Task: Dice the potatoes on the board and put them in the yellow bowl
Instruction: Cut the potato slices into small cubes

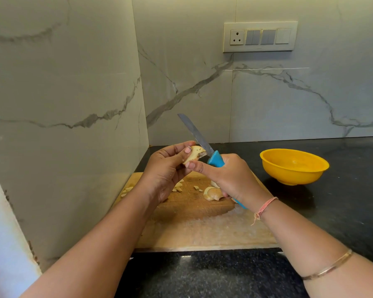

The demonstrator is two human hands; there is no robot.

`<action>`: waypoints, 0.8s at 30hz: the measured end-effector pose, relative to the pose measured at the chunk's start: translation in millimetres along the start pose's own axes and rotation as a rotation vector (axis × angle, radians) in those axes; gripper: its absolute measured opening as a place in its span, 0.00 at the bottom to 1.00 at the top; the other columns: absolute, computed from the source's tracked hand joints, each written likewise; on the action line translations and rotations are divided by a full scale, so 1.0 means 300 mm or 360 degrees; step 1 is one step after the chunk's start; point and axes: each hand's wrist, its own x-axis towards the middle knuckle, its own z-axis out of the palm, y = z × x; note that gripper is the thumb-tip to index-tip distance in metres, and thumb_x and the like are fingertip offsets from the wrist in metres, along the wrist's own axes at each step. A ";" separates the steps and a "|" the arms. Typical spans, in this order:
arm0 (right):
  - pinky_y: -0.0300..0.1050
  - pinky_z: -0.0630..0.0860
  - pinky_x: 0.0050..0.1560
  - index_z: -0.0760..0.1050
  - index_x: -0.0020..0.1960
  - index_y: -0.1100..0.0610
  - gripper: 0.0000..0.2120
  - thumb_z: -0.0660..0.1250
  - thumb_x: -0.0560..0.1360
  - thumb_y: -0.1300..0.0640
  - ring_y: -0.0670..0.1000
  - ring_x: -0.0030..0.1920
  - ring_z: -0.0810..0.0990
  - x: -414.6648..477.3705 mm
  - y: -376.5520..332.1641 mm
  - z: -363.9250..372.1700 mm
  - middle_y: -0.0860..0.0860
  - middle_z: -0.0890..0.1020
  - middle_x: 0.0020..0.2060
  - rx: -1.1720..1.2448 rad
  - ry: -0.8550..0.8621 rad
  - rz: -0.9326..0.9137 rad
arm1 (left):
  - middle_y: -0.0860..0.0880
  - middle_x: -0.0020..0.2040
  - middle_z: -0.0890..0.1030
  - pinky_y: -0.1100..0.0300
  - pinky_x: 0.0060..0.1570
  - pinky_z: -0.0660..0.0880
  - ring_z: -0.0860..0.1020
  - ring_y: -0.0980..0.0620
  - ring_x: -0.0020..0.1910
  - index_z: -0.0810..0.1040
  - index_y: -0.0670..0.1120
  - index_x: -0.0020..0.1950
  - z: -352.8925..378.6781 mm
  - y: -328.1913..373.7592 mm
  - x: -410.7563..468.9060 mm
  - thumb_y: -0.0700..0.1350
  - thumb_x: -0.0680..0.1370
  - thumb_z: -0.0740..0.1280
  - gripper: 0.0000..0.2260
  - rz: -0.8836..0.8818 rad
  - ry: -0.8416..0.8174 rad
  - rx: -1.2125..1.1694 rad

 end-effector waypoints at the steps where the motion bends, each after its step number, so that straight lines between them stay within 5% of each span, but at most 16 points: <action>1: 0.39 0.69 0.30 0.66 0.34 0.52 0.22 0.67 0.68 0.34 0.45 0.25 0.70 0.001 0.001 0.002 0.48 0.70 0.25 -0.0006 0.0020 -0.0005 | 0.50 0.38 0.84 0.66 0.33 0.79 0.82 0.57 0.34 0.82 0.44 0.50 0.001 0.000 -0.001 0.37 0.77 0.66 0.07 0.0006 0.0009 -0.0004; 9: 0.43 0.70 0.32 0.67 0.31 0.55 0.27 0.62 0.66 0.30 0.47 0.25 0.72 -0.006 -0.004 0.006 0.50 0.71 0.23 -0.0124 0.0071 0.0023 | 0.49 0.42 0.85 0.63 0.38 0.80 0.84 0.54 0.41 0.81 0.43 0.50 0.005 0.006 -0.001 0.36 0.77 0.65 0.07 0.0167 0.0062 -0.0154; 18: 0.41 0.70 0.33 0.69 0.35 0.54 0.24 0.66 0.66 0.33 0.46 0.29 0.73 -0.013 0.009 -0.010 0.48 0.72 0.26 -0.0208 -0.0107 -0.0085 | 0.49 0.39 0.83 0.64 0.33 0.78 0.82 0.55 0.37 0.82 0.40 0.52 -0.012 -0.006 0.006 0.38 0.75 0.68 0.08 0.0027 0.0009 0.0406; 24: 0.40 0.69 0.32 0.68 0.35 0.55 0.24 0.64 0.68 0.33 0.46 0.28 0.72 -0.014 0.000 -0.011 0.49 0.72 0.26 -0.0220 -0.0082 -0.0111 | 0.49 0.37 0.83 0.64 0.34 0.80 0.82 0.56 0.35 0.82 0.41 0.49 -0.007 0.000 0.006 0.37 0.74 0.68 0.06 -0.0011 0.0066 0.0222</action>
